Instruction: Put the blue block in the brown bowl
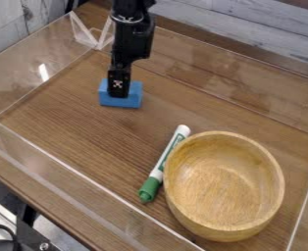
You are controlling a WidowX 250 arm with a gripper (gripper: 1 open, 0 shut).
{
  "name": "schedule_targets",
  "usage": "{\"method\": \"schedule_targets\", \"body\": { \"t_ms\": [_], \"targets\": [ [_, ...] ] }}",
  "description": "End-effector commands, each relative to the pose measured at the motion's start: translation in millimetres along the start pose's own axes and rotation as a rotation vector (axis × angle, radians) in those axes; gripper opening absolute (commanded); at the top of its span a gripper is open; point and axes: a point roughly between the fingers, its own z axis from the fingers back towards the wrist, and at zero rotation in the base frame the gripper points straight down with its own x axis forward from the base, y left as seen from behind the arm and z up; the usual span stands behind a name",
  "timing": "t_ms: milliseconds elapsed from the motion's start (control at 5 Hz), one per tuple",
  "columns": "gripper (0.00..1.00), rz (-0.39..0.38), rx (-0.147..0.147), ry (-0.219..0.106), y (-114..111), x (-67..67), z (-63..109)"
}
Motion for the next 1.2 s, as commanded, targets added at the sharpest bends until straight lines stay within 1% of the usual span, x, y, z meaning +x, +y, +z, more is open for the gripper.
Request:
{"method": "schedule_targets", "body": {
  "t_ms": [0,200,1000],
  "targets": [
    [0.00,0.007,0.047,-0.011,7.9,-4.3,9.5],
    [1.00,0.005,0.054,-0.013,9.6,-5.1,5.6],
    [1.00,-0.012,0.082,-0.016,13.4,-6.7,-1.5]
  ]
}}
